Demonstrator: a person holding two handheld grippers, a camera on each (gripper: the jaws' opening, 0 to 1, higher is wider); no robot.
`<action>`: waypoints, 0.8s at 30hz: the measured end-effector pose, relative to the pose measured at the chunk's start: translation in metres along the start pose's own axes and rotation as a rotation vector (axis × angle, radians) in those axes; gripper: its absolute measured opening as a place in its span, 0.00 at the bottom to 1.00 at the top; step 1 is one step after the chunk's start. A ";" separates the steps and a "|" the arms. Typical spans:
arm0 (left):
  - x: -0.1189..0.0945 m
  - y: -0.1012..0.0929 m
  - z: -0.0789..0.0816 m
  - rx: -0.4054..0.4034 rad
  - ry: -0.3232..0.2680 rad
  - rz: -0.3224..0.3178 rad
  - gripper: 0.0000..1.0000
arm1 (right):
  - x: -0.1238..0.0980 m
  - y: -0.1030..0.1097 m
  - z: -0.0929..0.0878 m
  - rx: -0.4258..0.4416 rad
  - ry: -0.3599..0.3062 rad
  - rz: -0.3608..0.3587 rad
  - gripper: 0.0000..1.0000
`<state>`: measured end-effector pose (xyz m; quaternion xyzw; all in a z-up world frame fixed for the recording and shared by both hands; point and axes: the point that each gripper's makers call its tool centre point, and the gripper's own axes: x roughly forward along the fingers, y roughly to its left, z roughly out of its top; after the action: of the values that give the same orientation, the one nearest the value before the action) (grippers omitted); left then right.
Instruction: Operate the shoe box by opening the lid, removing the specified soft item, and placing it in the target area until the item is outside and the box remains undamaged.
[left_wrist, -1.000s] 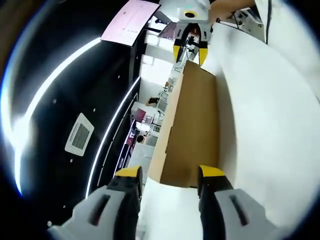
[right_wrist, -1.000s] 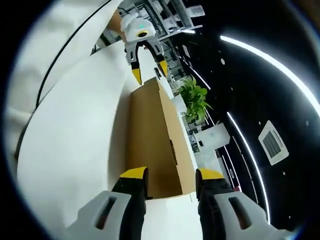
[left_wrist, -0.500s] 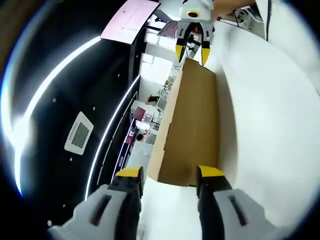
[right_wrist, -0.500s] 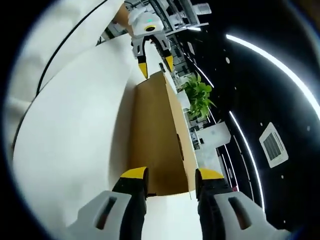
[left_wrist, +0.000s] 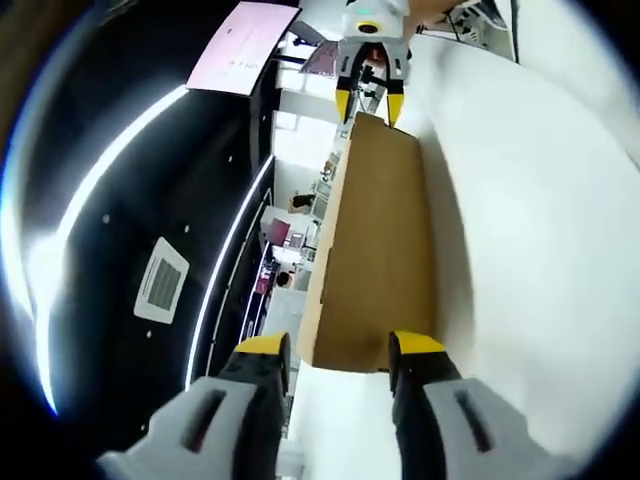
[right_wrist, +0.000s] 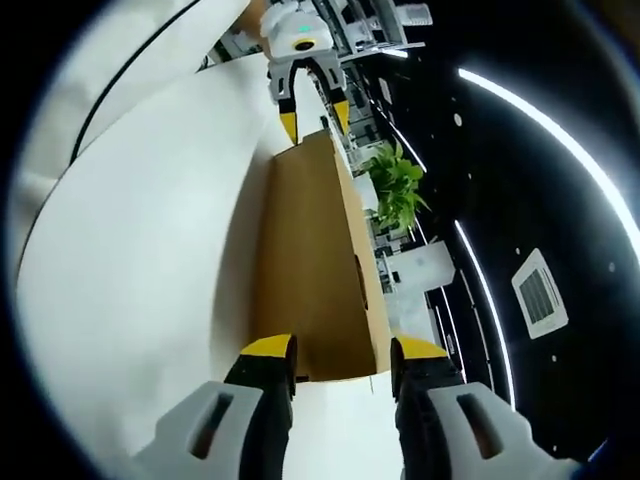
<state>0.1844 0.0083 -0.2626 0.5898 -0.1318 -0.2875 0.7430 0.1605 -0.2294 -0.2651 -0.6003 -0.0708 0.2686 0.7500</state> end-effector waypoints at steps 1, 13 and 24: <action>0.000 0.000 0.000 0.000 -0.001 0.002 0.40 | 0.000 0.000 0.000 -0.002 0.001 -0.001 0.38; 0.001 0.000 -0.005 0.040 0.020 0.003 0.37 | 0.002 0.002 -0.004 -0.018 0.021 0.005 0.36; 0.002 0.000 -0.003 0.026 0.022 0.001 0.33 | 0.002 0.002 -0.006 -0.032 0.039 0.006 0.32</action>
<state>0.1882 0.0095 -0.2641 0.6025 -0.1277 -0.2788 0.7368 0.1639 -0.2333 -0.2693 -0.6176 -0.0588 0.2581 0.7406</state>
